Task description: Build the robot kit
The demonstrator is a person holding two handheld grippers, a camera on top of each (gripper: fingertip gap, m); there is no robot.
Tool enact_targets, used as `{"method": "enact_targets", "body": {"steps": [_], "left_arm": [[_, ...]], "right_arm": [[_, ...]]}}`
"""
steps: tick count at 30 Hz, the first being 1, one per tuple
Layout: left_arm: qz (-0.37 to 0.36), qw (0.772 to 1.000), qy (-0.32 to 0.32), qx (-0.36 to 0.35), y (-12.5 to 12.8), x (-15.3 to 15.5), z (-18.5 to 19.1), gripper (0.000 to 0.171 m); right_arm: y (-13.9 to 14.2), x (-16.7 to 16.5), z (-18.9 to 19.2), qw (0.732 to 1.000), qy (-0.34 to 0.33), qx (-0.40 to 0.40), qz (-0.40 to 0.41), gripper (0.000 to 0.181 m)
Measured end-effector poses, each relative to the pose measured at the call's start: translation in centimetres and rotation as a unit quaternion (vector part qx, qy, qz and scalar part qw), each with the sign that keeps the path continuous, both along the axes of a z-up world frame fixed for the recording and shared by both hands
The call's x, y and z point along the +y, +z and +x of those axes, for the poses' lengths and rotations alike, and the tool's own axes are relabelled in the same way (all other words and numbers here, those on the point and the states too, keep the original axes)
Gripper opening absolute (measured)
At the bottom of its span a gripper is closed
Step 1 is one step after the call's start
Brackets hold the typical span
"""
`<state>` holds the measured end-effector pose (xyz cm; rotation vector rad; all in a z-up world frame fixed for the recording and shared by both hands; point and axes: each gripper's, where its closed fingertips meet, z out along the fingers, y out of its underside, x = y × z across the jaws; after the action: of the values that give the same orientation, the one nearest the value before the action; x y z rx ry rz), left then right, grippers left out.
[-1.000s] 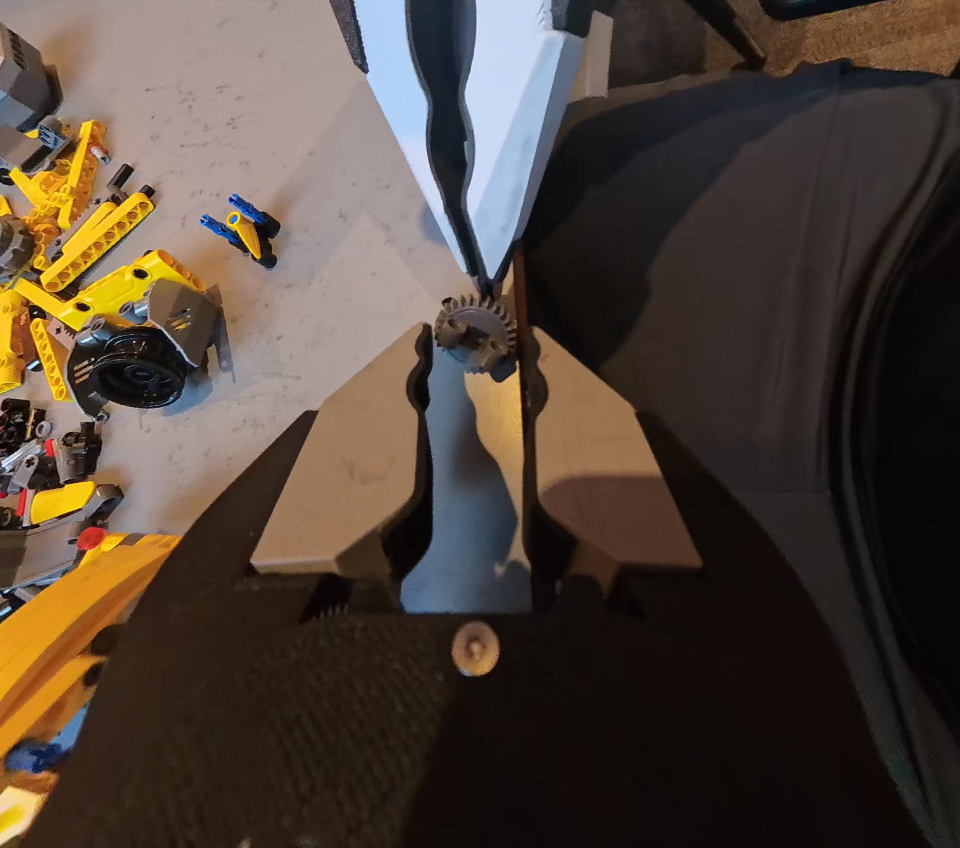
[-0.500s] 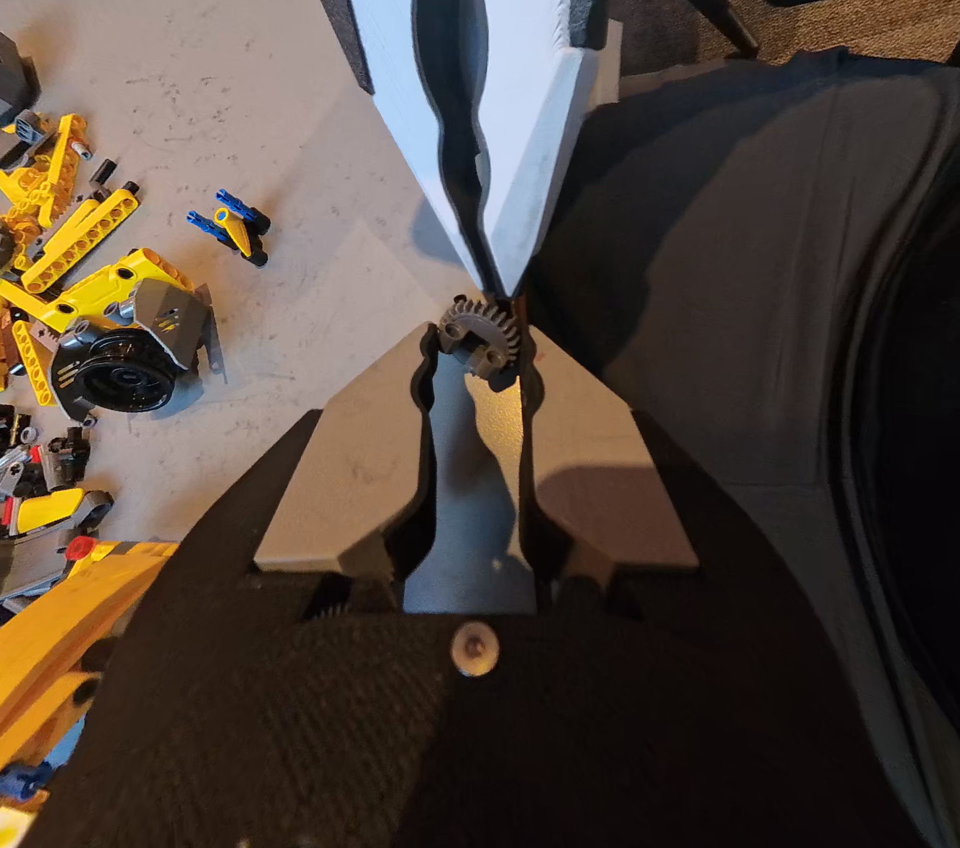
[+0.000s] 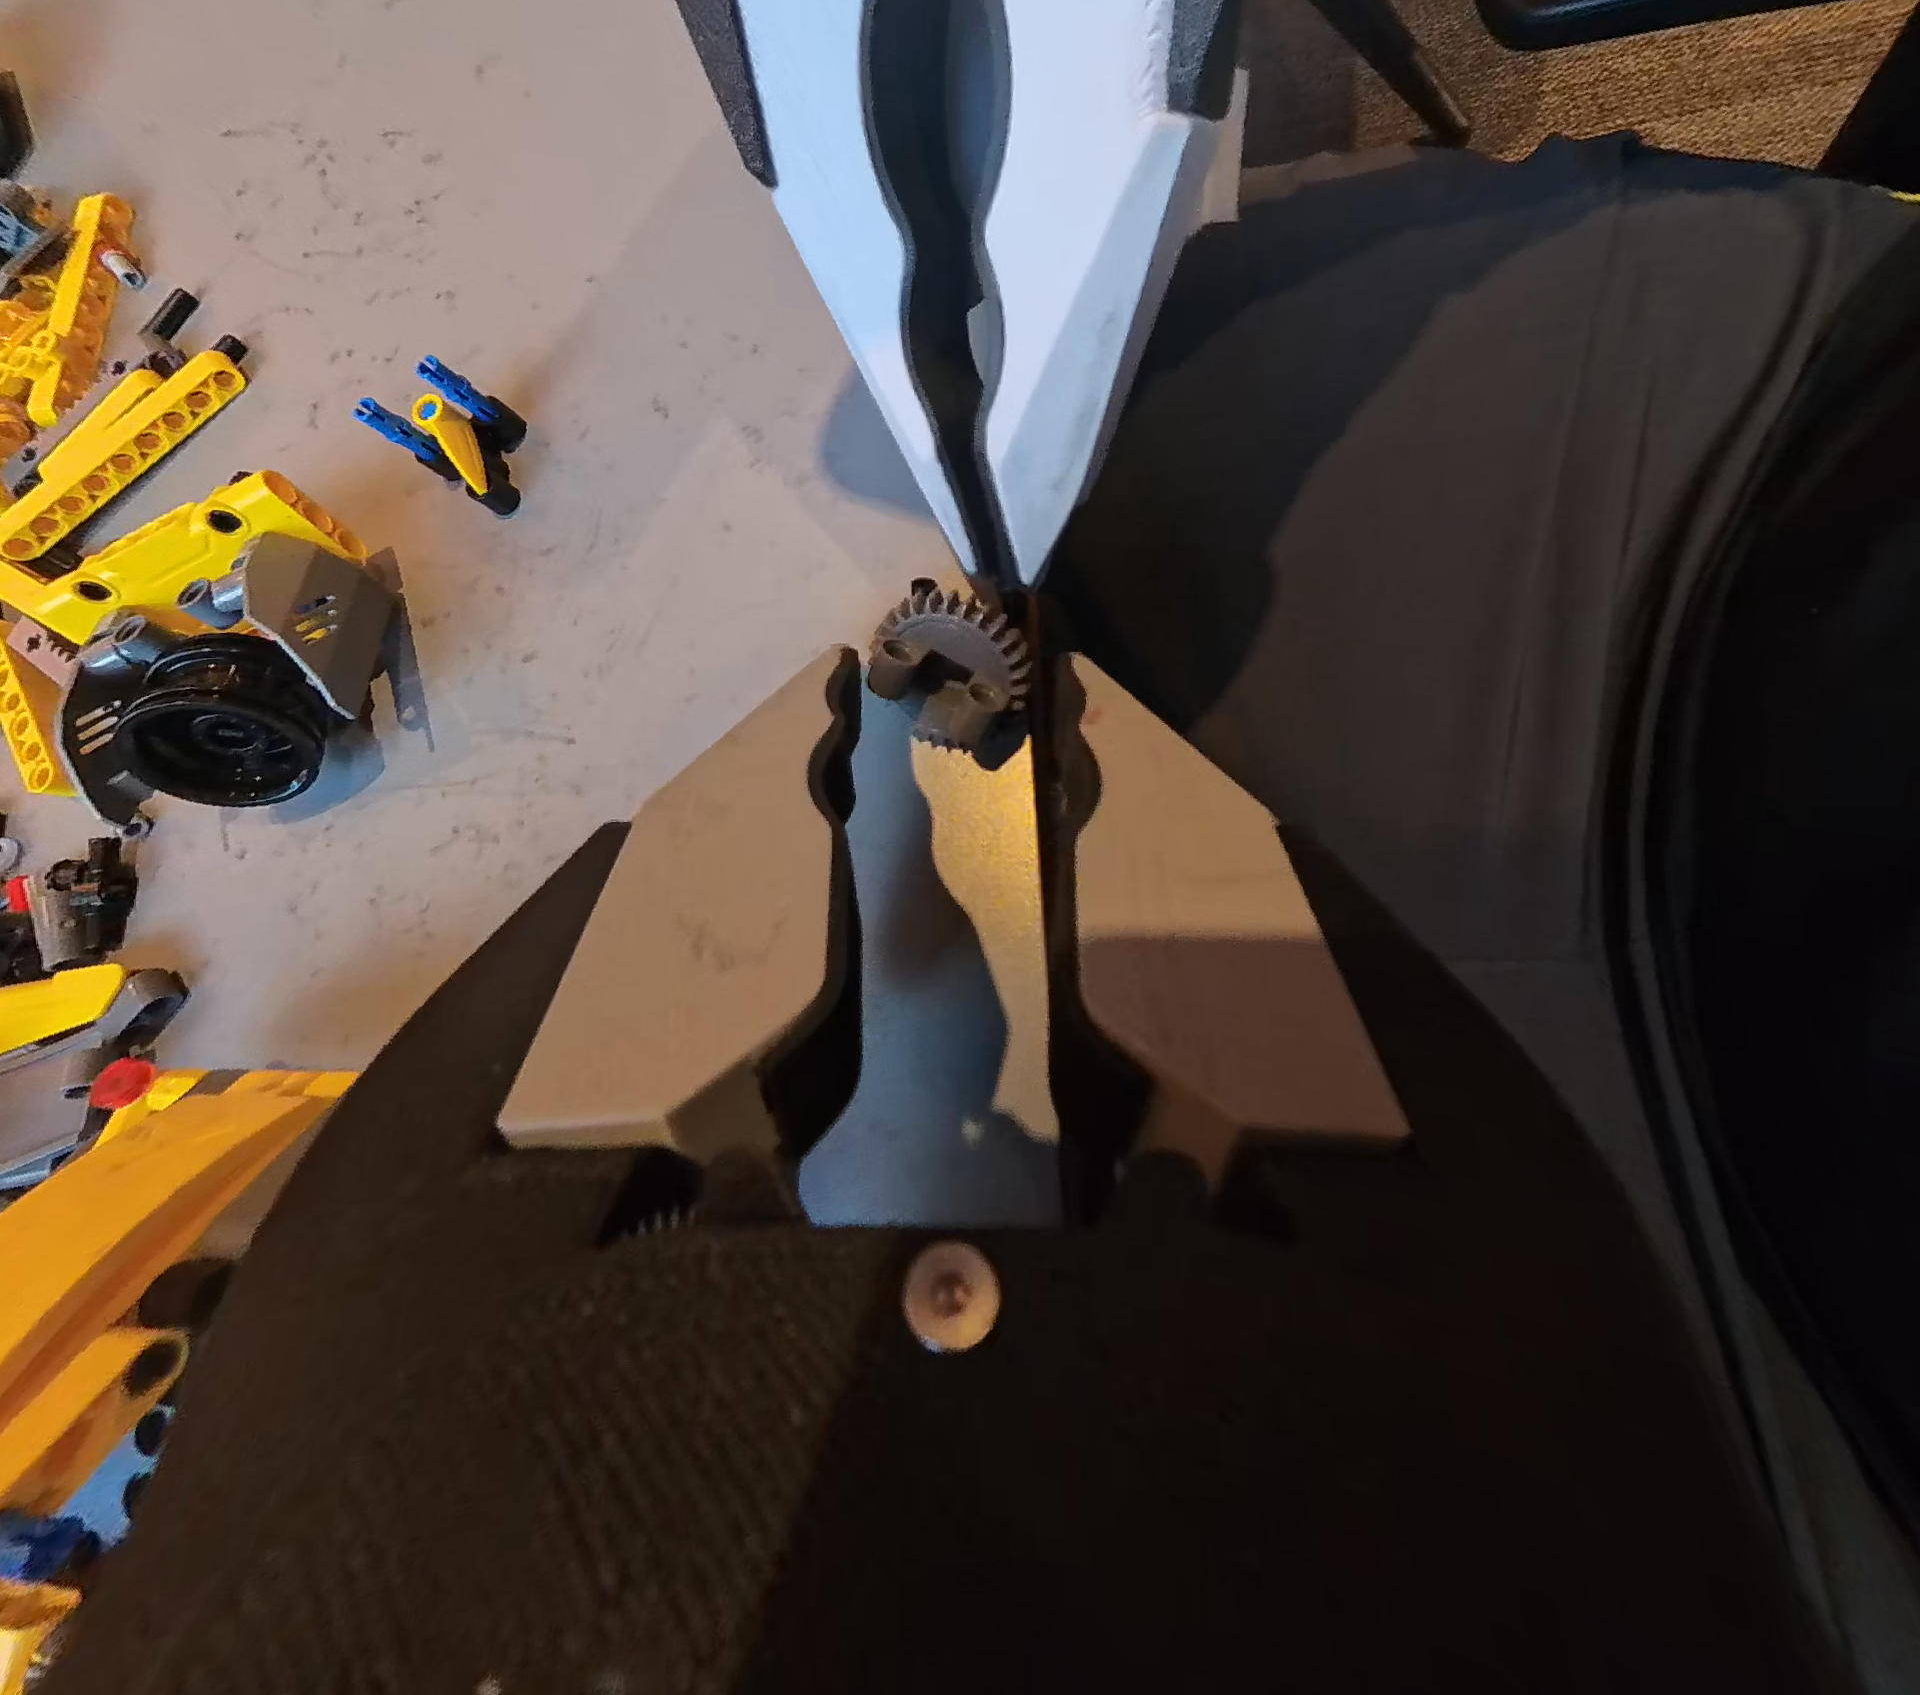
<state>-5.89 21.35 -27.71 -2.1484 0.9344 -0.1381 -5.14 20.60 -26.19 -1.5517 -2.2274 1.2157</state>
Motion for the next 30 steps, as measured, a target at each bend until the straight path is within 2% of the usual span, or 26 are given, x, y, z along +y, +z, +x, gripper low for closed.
{"method": "enact_targets", "body": {"steps": [3,9,19,30], "left_arm": [[0.002,1.0,-0.005,0.005,0.0,0.1,-0.1,0.029],[-0.008,1.0,0.009,-0.015,0.0,0.1,-0.2,0.029],[-0.022,0.994,0.088,-0.063,0.0,-0.8,-0.6,0.029],[-0.013,0.994,0.091,-0.066,0.0,-1.1,-0.5,0.029]], "right_arm": [[0.0,0.0,-0.1,1.0,-0.001,0.0,-0.001,0.004],[0.0,-0.1,-0.2,1.0,-0.007,0.01,-0.008,0.004],[0.0,-0.7,-0.7,0.998,-0.019,0.05,-0.038,0.004],[-0.1,-1.1,-0.6,0.998,0.026,0.038,0.05,0.004]]}}
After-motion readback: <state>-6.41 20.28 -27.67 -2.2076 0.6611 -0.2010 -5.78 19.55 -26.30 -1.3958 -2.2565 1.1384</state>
